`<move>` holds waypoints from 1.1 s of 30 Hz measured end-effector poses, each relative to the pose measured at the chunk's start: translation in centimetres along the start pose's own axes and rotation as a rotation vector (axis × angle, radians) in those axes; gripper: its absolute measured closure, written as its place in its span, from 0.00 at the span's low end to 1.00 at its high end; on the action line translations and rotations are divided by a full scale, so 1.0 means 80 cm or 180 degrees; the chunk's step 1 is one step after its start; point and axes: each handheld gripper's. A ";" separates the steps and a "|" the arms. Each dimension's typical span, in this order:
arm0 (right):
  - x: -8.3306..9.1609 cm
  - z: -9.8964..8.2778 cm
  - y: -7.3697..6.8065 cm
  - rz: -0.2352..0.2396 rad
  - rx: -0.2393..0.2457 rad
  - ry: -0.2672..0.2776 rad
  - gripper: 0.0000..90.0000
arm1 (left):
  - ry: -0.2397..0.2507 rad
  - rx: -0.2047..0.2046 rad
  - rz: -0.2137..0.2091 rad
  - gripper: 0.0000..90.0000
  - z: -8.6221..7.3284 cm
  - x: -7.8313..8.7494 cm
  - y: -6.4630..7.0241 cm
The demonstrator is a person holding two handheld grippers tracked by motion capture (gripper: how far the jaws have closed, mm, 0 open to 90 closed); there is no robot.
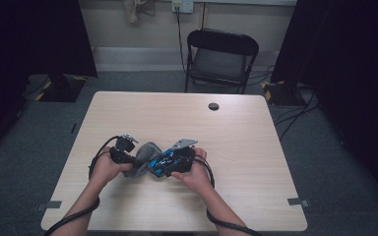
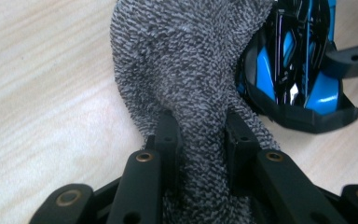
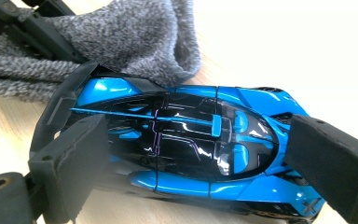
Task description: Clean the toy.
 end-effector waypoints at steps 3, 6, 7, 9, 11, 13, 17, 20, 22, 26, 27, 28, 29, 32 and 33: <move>0.000 0.000 0.000 -0.0002 -0.0001 0.0003 0.06 | 0.0008 0.0018 -0.0025 0.79 -0.005 0.003 0.001; 0.000 0.000 0.000 -0.0001 0.0000 0.0003 0.06 | 0.0019 0.0031 -0.0051 0.79 -0.011 0.007 0.001; 0.000 0.001 0.000 0.0001 -0.0005 -0.0012 0.06 | 0.0025 0.0033 -0.0064 0.79 -0.013 0.008 0.001; 0.000 0.002 0.000 -0.0001 0.0014 -0.0031 0.06 | 0.0003 0.0032 -0.0071 0.79 -0.017 0.010 0.001; 0.000 0.002 0.000 -0.0002 0.0012 -0.0043 0.06 | -0.0001 0.0031 -0.0059 0.79 -0.021 0.013 0.003; 0.000 0.002 0.000 -0.0001 0.0013 -0.0034 0.06 | 0.0010 0.0021 -0.0055 0.79 -0.024 0.016 0.005; 0.000 0.003 0.000 -0.0003 0.0016 -0.0061 0.06 | 0.0018 0.0040 -0.0018 0.79 -0.027 0.027 0.000; 0.000 0.003 0.000 -0.0001 0.0023 -0.0067 0.06 | 0.0072 0.0064 0.0052 0.79 -0.026 0.038 -0.006; 0.000 0.003 0.000 0.0002 0.0022 -0.0064 0.06 | 0.0112 0.0094 0.0084 0.79 -0.023 0.044 -0.009; 0.000 0.004 0.000 0.0006 0.0029 -0.0065 0.06 | 0.0218 0.0103 0.0147 0.79 -0.011 0.052 -0.012; 0.000 0.003 0.000 0.0002 0.0025 -0.0059 0.06 | 0.0277 0.0128 0.0144 0.79 -0.008 0.053 -0.013; 0.000 0.003 0.000 0.0003 0.0023 -0.0056 0.06 | 0.0289 0.0120 0.0148 0.79 -0.004 0.053 -0.013; 0.000 0.003 0.000 0.0003 0.0022 -0.0053 0.06 | 0.0306 0.0110 0.0164 0.79 0.001 0.053 -0.014; 0.000 0.003 0.000 0.0006 0.0028 -0.0058 0.07 | 0.0324 0.0112 0.0221 0.79 0.016 0.051 -0.015; 0.000 0.003 0.000 0.0006 0.0029 -0.0057 0.06 | 0.0333 0.0107 0.0257 0.79 0.021 0.050 -0.015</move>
Point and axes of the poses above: each handheld gripper's, and its own axes: x roughly backward along the jaws, z roughly out of its top, y roughly to its right, and after that the axes turned 13 degrees about -z, right-handed
